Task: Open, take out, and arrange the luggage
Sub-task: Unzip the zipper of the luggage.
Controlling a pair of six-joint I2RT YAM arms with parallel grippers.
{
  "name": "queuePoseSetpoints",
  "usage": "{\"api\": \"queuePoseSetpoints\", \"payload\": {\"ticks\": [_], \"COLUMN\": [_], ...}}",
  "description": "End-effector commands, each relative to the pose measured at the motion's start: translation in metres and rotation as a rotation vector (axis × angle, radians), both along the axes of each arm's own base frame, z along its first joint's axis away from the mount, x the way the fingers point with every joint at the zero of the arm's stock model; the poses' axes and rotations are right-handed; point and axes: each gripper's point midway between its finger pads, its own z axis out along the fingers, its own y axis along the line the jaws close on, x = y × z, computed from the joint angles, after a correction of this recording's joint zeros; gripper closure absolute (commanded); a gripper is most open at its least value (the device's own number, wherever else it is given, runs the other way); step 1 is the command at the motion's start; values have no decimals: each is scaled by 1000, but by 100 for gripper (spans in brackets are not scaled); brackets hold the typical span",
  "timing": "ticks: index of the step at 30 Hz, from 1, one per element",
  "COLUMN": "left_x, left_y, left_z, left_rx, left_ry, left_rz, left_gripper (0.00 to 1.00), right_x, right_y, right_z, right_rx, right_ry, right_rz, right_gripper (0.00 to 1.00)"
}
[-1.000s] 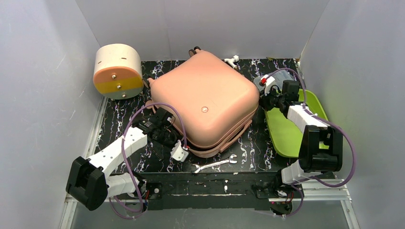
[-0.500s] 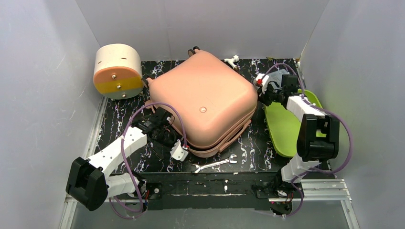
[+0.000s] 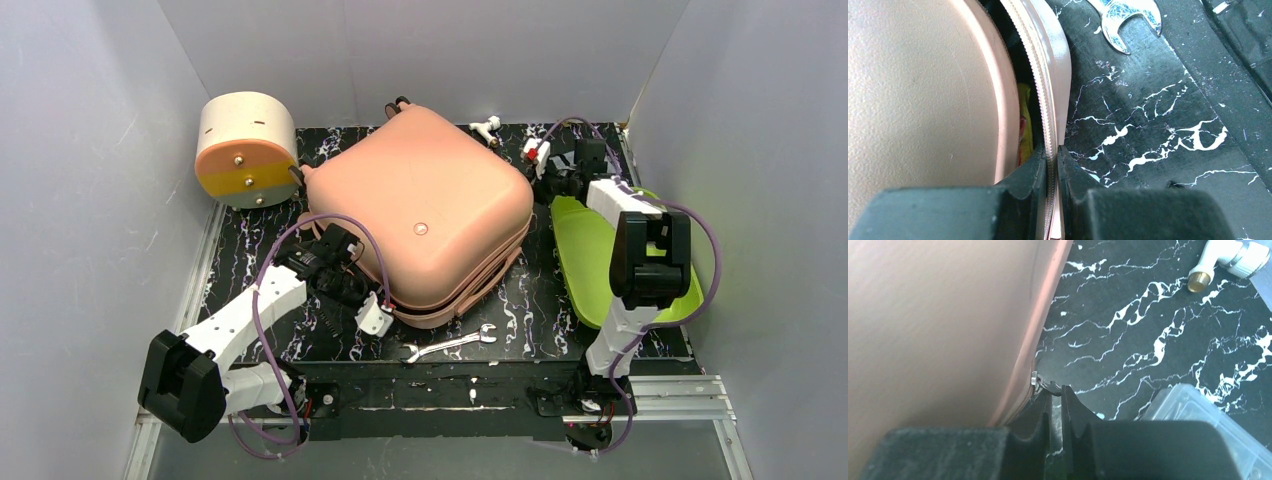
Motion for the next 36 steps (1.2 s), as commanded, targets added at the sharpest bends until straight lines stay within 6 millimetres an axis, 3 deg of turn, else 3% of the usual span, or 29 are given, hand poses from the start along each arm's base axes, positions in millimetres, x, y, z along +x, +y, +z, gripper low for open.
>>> {"api": "queuePoseSetpoints", "payload": {"ticks": [1,10,13,16,18,22,24,26,29,36], "left_x": [-46,-47,-44,-38,-35,-28,-27,-25,-24,-15], "left_y": [42,35,32,27,23,14,8,1,-9,-35], "left_z": [-21,-17,-14,-11,-8,0,6,11,18,27], "left_rx": [186,152,138,121,106,63,37,15,-9,-5], "left_ry": [208,228,237,244,254,282,309,338,365,389], "left_rz": [49,47,68,121,152,219,251,289,325,446], "left_gripper": [100,100,100,100,100,100,100,100,100,100], "right_x": [33,54,59,54,49,28,2,-22,-61,-141], "right_y": [16,20,15,4,-11,-47,-59,-67,-73,-36], "right_z": [-7,-13,-1,29,59,126,155,170,163,93], "right_rx": [-47,-46,-34,-71,-98,-138,-167,-180,-145,-5], "right_ry": [-38,35,41,33,7,-61,-91,-100,-33,201], "right_rz": [-42,-241,-300,-327,-363,-469,-485,-510,-580,-451], "right_gripper": [80,70,65,49,38,4,2,2,2,2]}}
